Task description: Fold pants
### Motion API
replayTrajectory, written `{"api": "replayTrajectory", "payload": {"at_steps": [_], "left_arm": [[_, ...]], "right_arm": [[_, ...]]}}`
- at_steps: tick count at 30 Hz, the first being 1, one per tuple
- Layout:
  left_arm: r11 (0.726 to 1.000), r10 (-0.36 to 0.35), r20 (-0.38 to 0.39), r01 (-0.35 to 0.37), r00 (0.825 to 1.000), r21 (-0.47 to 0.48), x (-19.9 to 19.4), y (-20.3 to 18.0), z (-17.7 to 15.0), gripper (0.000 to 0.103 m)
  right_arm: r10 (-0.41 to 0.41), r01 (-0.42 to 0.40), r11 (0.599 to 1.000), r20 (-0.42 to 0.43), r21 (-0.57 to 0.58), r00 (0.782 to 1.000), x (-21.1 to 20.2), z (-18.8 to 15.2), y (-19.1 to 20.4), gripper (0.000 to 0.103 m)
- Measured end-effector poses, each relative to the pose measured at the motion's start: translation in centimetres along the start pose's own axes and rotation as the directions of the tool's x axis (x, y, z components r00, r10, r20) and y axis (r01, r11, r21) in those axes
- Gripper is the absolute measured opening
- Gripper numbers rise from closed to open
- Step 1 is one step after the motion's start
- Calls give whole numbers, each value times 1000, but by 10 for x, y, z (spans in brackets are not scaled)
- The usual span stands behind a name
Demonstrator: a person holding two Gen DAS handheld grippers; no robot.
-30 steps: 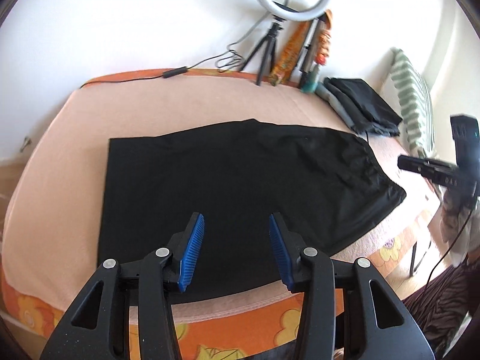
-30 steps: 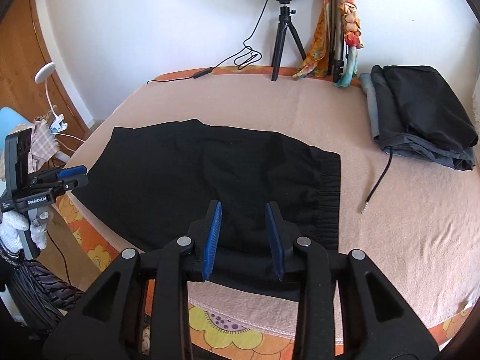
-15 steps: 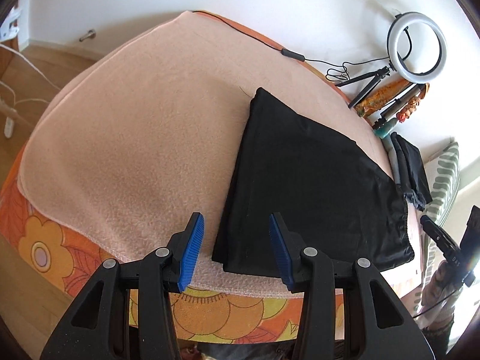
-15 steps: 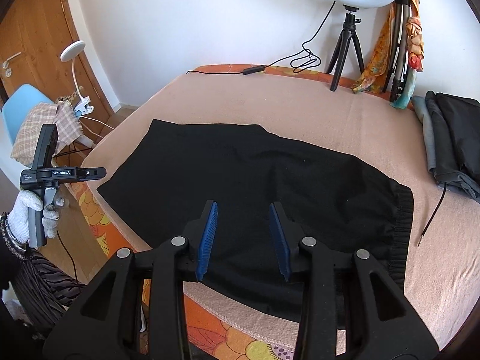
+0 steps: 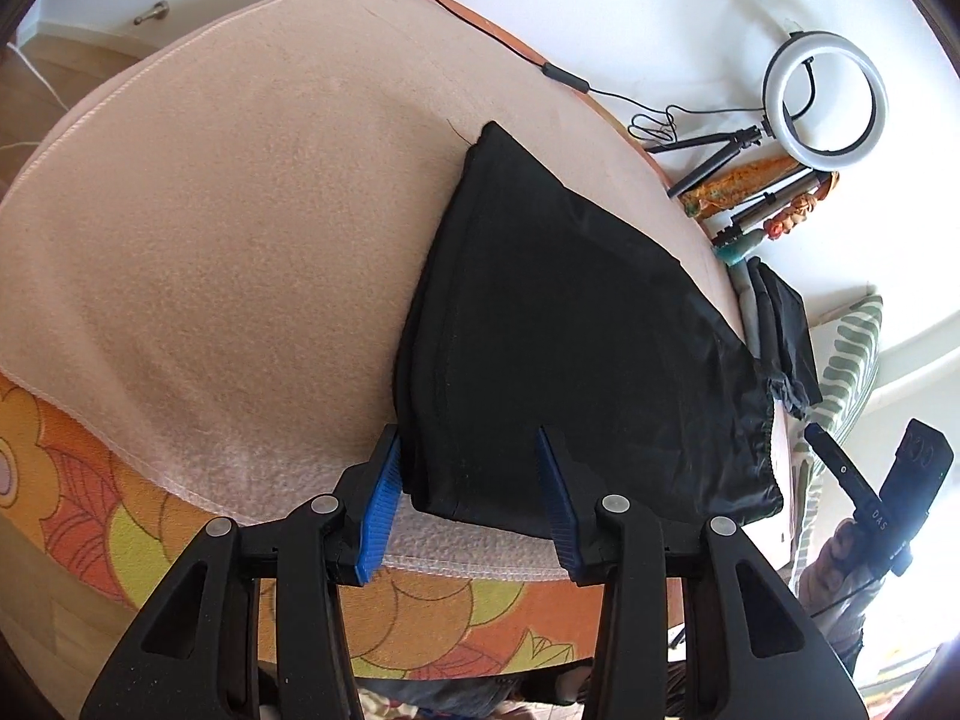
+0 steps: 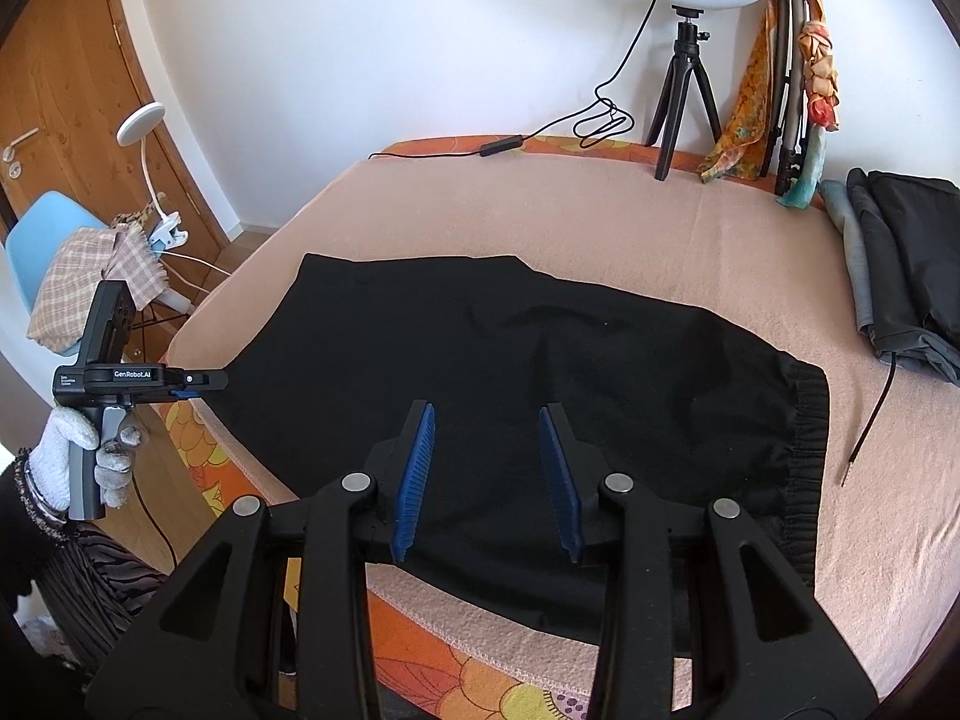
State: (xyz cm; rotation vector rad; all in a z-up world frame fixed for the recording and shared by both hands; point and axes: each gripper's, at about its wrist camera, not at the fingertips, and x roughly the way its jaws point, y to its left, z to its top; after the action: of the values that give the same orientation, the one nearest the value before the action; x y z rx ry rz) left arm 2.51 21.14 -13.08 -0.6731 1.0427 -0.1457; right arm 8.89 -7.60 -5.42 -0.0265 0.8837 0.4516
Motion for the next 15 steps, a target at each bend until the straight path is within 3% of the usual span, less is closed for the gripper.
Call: {"api": "replayTrajectory", "payload": {"at_steps": [2, 6, 8, 11, 15], "left_arm": [[999, 17, 10, -17, 1000, 31, 3, -7, -3, 37], [999, 46, 29, -46, 999, 27, 9, -5, -2, 7], [998, 47, 42, -48, 998, 28, 10, -4, -1, 5], [998, 45, 70, -48, 997, 50, 8, -8, 0, 4], [994, 34, 111, -45, 993, 100, 1, -21, -2, 3]], "right_arm": [[2, -2, 1000, -2, -5, 1000, 1, 0, 2, 38], [23, -23, 1000, -12, -6, 1000, 5, 0, 7, 38], [48, -47, 999, -28, 11, 998, 11, 4, 9, 42], [112, -109, 993, -50, 48, 992, 23, 15, 17, 57], [185, -180, 981, -75, 66, 980, 47, 42, 37, 62]]}}
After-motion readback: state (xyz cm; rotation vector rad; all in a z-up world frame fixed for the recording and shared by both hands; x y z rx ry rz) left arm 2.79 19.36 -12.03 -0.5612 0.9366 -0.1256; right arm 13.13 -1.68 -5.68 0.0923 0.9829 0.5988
